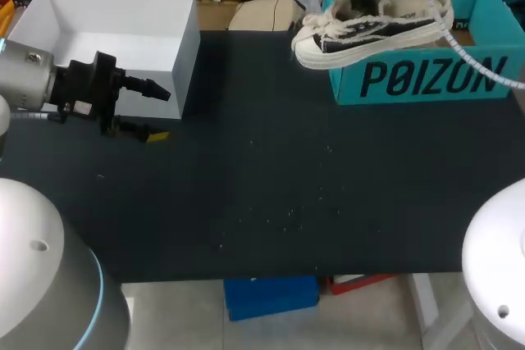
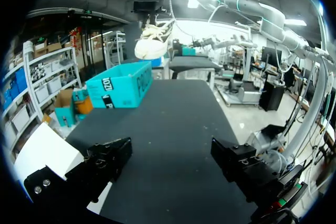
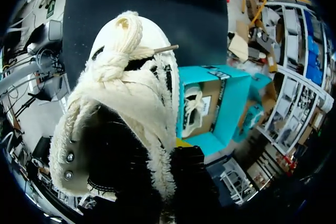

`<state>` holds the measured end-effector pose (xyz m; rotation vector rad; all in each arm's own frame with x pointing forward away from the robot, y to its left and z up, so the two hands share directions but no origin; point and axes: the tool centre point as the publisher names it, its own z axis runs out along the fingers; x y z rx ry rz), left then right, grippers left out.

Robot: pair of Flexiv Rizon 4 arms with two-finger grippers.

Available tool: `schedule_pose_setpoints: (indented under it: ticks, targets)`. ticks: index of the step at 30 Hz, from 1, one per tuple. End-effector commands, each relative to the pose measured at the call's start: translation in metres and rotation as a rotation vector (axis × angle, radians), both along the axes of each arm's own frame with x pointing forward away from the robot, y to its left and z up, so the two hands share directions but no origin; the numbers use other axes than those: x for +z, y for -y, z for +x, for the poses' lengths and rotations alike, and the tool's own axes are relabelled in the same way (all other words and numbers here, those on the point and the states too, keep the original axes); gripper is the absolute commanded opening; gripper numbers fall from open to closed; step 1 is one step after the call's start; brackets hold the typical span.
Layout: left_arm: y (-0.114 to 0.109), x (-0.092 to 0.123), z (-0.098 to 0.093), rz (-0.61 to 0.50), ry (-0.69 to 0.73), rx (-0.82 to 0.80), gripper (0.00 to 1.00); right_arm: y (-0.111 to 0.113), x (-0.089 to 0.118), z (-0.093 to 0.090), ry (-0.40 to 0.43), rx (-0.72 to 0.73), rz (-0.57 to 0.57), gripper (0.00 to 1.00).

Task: Take the shoe out of the shoebox, open the shoe tongue, remove and reinsert the insole, then place the shoe into the shoebox

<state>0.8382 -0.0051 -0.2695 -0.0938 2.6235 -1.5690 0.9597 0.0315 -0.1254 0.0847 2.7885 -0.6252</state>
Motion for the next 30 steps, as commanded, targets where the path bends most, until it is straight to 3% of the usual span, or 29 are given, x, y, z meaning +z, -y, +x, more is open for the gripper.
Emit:
schedule_pose_setpoints:
  ticks: [1,9,16,22,30]
  targets:
    - [0.001,-0.001,0.0,0.002,0.002,0.002,1.0,0.027,-0.003,0.024,0.0,0.045,0.037,0.0]
    - [0.001,-0.001,0.0,0.002,0.002,0.002,1.0,0.077,-0.01,0.079,-0.011,0.115,0.049,0.0]
    - [0.001,-0.001,0.0,0.002,0.002,0.002,1.0,0.127,-0.016,0.142,-0.017,0.182,0.064,0.0]
    - [0.001,-0.001,0.0,0.002,0.002,0.002,1.0,0.155,-0.025,0.195,-0.014,0.23,0.083,0.0]
    - [0.001,-0.001,0.0,0.002,0.002,0.002,1.0,0.175,-0.05,0.244,-0.057,0.248,0.087,0.0]
